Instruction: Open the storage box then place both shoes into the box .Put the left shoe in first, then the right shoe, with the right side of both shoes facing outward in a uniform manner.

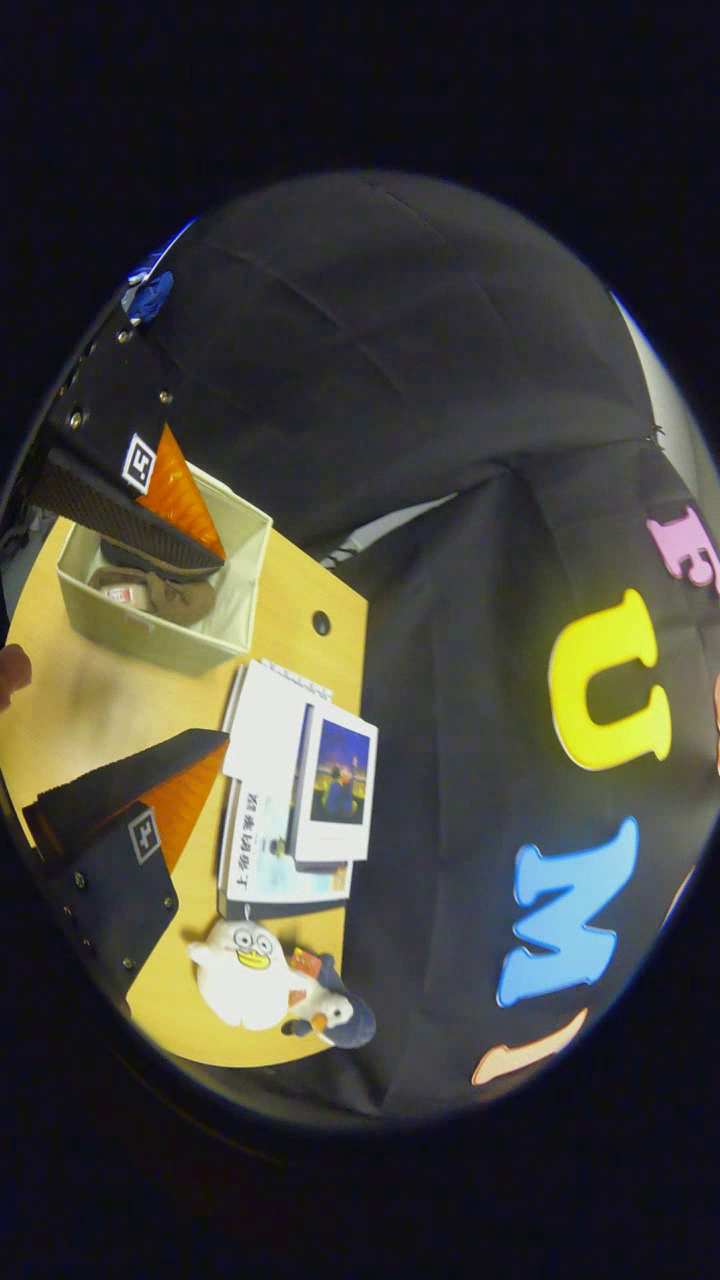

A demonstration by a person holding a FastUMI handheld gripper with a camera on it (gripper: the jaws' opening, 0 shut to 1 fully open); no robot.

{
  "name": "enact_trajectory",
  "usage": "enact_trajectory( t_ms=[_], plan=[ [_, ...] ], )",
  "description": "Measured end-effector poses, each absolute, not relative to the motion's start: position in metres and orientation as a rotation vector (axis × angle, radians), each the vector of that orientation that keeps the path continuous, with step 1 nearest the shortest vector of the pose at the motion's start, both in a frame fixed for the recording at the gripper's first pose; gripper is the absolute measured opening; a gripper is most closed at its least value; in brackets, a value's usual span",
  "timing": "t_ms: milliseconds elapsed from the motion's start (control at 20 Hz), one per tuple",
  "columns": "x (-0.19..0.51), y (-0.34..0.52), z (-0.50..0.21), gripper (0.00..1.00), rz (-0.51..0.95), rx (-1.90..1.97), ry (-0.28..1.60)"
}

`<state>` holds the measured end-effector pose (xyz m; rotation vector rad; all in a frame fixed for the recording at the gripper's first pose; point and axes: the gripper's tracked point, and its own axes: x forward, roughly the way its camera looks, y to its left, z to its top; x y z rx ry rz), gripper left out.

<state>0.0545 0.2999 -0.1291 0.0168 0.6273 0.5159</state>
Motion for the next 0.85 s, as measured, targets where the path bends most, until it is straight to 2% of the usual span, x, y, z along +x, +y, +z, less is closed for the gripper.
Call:
enact_trajectory(
  t_ms=[400, 850],
  plan=[
    [0.051, 0.162, -0.014, 0.98, 0.255, 0.028, 0.210],
    [0.027, 0.121, 0.030, 0.98, 0.152, 0.048, 0.076]
  ],
)
